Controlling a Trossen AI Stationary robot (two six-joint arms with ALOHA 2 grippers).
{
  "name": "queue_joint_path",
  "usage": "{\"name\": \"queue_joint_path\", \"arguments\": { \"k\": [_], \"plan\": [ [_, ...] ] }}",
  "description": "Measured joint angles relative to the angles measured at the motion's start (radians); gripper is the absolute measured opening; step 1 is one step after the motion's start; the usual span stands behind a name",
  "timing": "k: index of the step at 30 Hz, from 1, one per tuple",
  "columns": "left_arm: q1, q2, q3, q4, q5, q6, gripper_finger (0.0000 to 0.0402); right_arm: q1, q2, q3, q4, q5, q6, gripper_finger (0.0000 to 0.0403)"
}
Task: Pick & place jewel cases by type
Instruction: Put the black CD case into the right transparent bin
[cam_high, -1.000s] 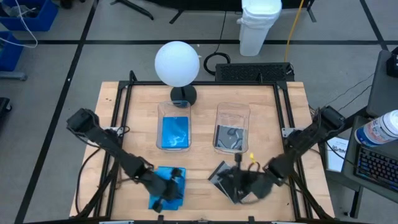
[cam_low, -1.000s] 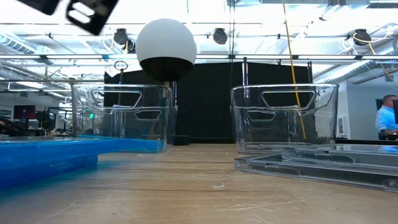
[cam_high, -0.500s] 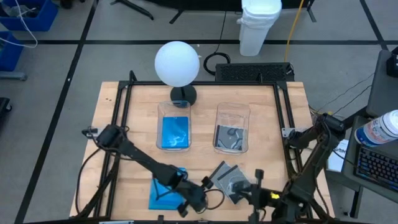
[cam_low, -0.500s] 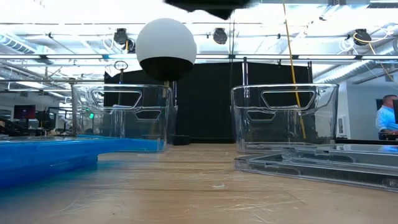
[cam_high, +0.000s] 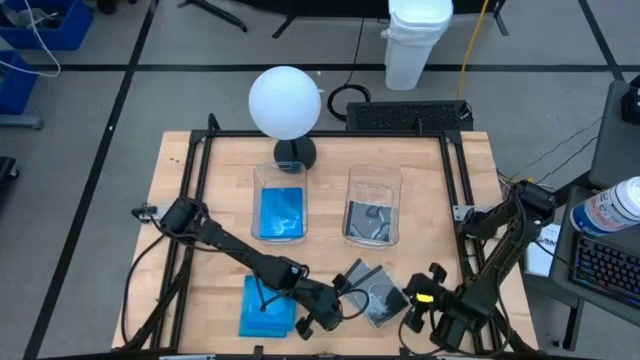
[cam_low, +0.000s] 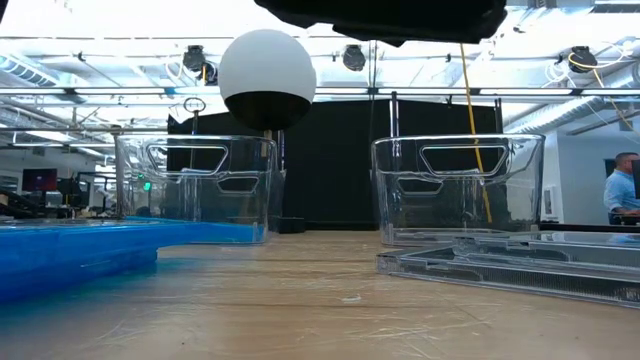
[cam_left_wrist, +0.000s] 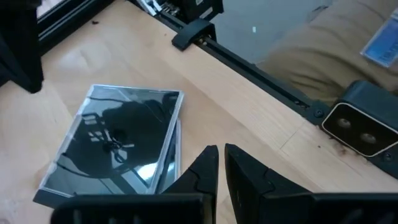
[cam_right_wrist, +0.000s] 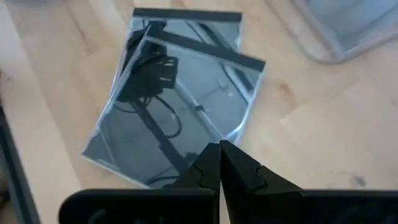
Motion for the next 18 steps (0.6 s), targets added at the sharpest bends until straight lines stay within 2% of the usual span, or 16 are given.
{"name": "queue_joint_path", "arguments": {
  "k": [6, 8, 12, 18],
  "plan": [
    [0.000, 0.000, 0.000, -0.026, 0.000, -0.002, 0.0037, 0.010, 0.000, -0.032, 0.092, 0.034, -0.014, 0.0000],
    [0.000, 0.000, 0.000, -0.025, 0.000, -0.008, 0.0037, 0.008, 0.000, -0.038, 0.164, 0.079, -0.084, 0.0000],
    [0.004, 0.000, 0.000, -0.018, -0.002, -0.029, 0.0037, -0.003, 0.000, -0.054, 0.313, 0.078, -0.270, 0.0000],
    [0.004, 0.000, 0.000, -0.020, -0.053, -0.116, 0.0037, -0.005, 0.000, -0.062, 0.398, 0.080, -0.321, 0.0000]
  ]
}}
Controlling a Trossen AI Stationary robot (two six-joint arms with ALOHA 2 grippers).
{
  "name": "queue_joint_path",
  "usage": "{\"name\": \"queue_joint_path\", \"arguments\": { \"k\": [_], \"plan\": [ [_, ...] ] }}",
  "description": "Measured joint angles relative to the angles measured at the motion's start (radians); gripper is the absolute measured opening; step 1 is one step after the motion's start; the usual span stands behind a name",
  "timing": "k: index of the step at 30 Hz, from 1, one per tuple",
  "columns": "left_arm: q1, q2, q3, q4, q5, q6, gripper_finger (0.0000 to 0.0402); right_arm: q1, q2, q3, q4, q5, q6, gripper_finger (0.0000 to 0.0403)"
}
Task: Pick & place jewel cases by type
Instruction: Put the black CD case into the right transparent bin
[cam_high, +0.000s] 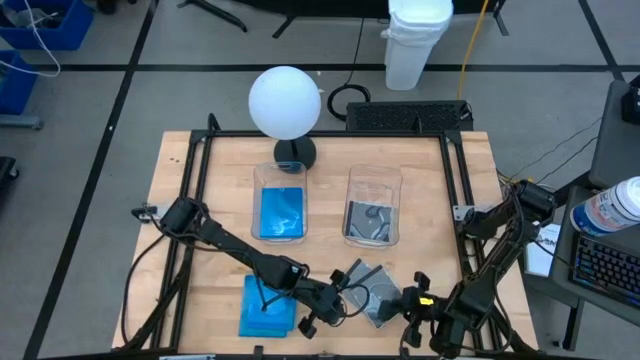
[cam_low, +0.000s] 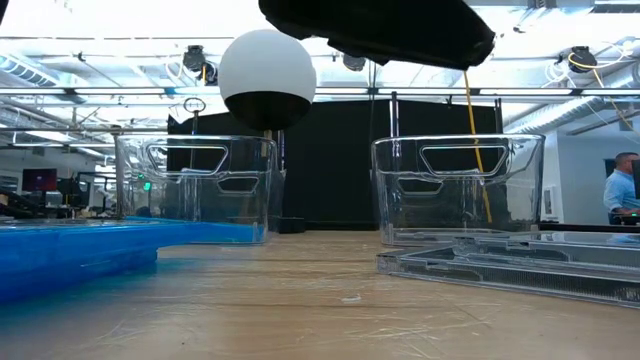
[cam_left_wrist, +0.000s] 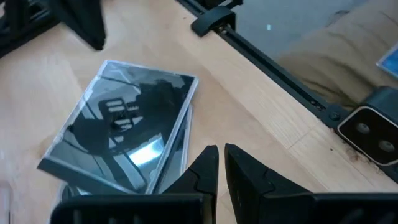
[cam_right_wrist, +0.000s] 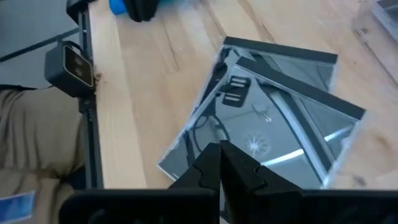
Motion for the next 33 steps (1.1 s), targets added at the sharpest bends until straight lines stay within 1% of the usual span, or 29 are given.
{"name": "queue_joint_path", "arguments": {
  "k": [5, 9, 13, 17, 21, 24, 29, 33],
  "plan": [
    [0.000, 0.000, 0.000, -0.004, 0.000, -0.035, 0.0037, 0.000, 0.000, 0.000, 0.029, 0.003, -0.012, 0.0000],
    [-0.007, 0.000, 0.000, -0.016, 0.000, -0.038, 0.0037, -0.003, 0.000, -0.002, 0.028, 0.055, -0.047, 0.0000],
    [-0.009, 0.000, 0.000, -0.025, 0.000, -0.029, 0.0037, -0.013, 0.000, -0.010, 0.027, 0.078, -0.049, 0.0000],
    [-0.006, 0.000, 0.000, -0.025, -0.001, -0.032, 0.0037, -0.021, 0.000, -0.027, 0.033, 0.080, -0.049, 0.0000],
    [-0.007, 0.000, -0.001, -0.025, -0.004, -0.035, 0.0037, -0.022, 0.000, -0.072, 0.109, 0.080, -0.053, 0.0000],
    [-0.011, 0.000, -0.001, -0.024, -0.051, -0.039, 0.0037, -0.022, 0.001, -0.116, 0.192, 0.080, -0.060, 0.0000],
    [-0.015, 0.000, -0.001, -0.024, -0.193, -0.035, 0.0037, -0.022, 0.001, -0.168, 0.326, 0.081, -0.076, 0.0000],
    [-0.014, 0.000, -0.001, -0.023, -0.198, -0.038, 0.0037, -0.022, 0.001, -0.170, 0.359, 0.083, -0.123, 0.0000]
  ]
}}
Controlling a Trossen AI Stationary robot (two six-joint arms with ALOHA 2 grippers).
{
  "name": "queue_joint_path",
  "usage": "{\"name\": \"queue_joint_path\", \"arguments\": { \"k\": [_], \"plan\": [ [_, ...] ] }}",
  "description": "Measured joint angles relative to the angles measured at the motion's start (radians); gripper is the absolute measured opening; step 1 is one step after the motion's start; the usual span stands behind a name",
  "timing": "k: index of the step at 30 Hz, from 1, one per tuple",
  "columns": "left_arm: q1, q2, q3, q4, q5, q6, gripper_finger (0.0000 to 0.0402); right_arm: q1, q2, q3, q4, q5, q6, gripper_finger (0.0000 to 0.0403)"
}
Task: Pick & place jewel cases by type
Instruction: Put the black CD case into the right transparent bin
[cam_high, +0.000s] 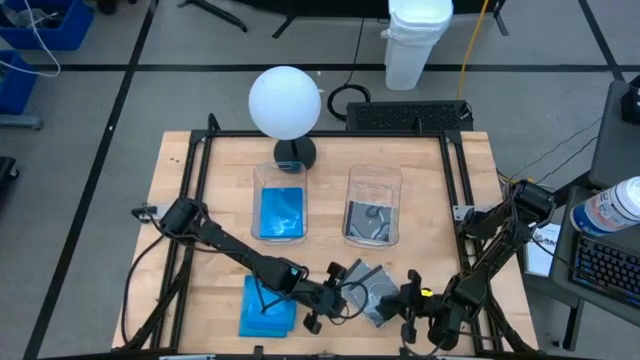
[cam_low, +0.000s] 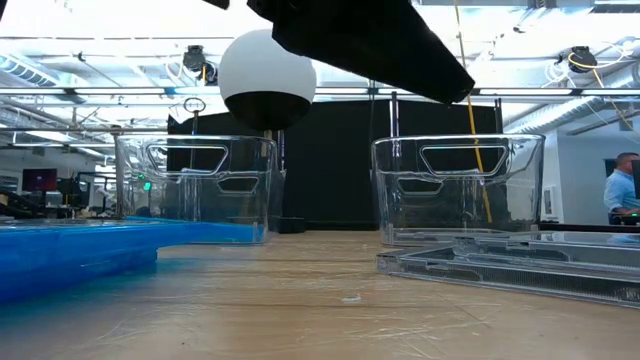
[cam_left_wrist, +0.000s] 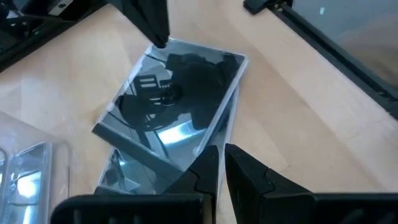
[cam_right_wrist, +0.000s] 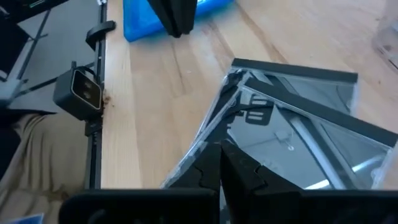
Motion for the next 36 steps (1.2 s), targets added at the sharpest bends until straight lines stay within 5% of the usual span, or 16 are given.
{"name": "queue_joint_path", "arguments": {
  "k": [9, 20, 27, 36],
  "plan": [
    [-0.010, 0.000, 0.000, -0.001, 0.080, 0.010, 0.0037, -0.001, -0.039, 0.000, 0.006, 0.017, -0.065, 0.0000],
    [-0.014, 0.000, 0.000, -0.047, 0.087, 0.007, 0.0037, 0.105, -0.212, 0.000, -0.468, -0.446, 0.512, 0.0000],
    [-0.014, 0.000, 0.000, -0.058, 0.090, 0.033, 0.0037, 0.233, -0.279, 0.000, -0.453, -0.322, 0.703, 0.0000],
    [-0.005, 0.000, 0.000, -0.070, 0.086, 0.033, 0.0037, 0.247, -0.173, 0.000, -0.389, -0.266, 0.782, 0.0016]
  ]
}}
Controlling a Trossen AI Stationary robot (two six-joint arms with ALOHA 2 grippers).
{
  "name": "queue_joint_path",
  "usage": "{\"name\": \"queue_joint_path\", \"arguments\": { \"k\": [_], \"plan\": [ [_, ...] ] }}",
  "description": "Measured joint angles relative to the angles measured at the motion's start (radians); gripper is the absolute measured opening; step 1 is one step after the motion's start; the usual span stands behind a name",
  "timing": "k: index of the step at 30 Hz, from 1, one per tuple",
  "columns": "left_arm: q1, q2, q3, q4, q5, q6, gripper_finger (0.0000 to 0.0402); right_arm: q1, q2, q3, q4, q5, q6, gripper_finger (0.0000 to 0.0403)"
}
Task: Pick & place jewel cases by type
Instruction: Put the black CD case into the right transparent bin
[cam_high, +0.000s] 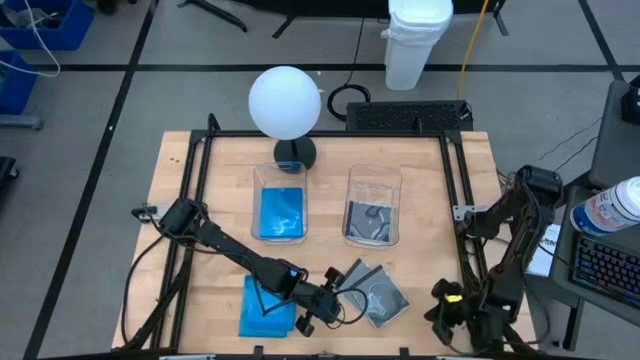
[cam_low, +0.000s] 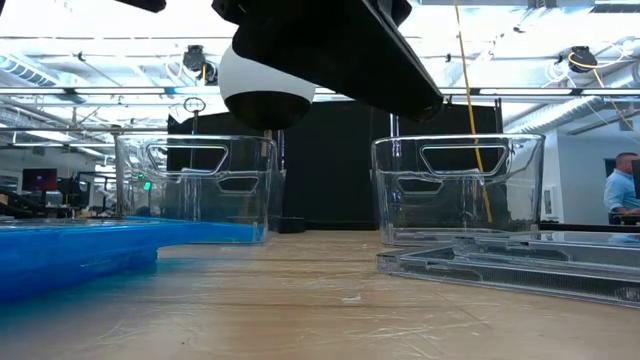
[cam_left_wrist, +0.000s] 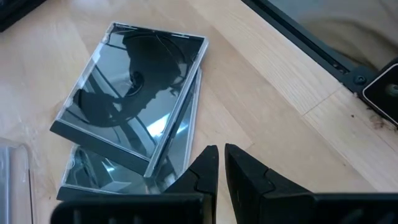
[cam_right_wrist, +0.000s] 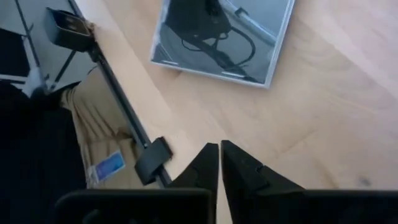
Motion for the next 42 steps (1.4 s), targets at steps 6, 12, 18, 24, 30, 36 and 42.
{"name": "queue_joint_path", "arguments": {
  "k": [6, 12, 18, 24, 30, 36, 42],
  "plan": [
    [0.000, 0.000, 0.000, 0.002, 0.007, 0.000, 0.0037, -0.016, 0.054, 0.000, 0.005, 0.034, 0.013, 0.0088],
    [0.000, 0.000, 0.000, 0.002, 0.039, 0.019, 0.0037, -0.017, 0.069, 0.000, 0.005, 0.102, 0.051, 0.0173],
    [0.000, 0.000, 0.000, -0.001, 0.039, 0.018, 0.0037, -0.024, 0.072, 0.000, -0.006, 0.066, 0.119, 0.0216],
    [0.000, 0.000, 0.000, -0.001, 0.039, 0.018, 0.0037, -0.059, 0.094, -0.030, 0.030, 0.052, 0.151, 0.0221],
    [0.000, 0.000, 0.000, 0.002, 0.054, 0.031, 0.0037, -0.075, 0.095, -0.088, 0.057, 0.052, 0.167, 0.0222],
    [0.000, 0.000, 0.000, 0.002, 0.062, 0.027, 0.0037, -0.074, 0.095, -0.156, 0.185, 0.053, 0.179, 0.0222],
    [0.000, 0.000, 0.000, 0.002, 0.061, 0.027, 0.0037, -0.074, 0.094, -0.222, 0.342, 0.110, 0.141, 0.0222]
  ]
}}
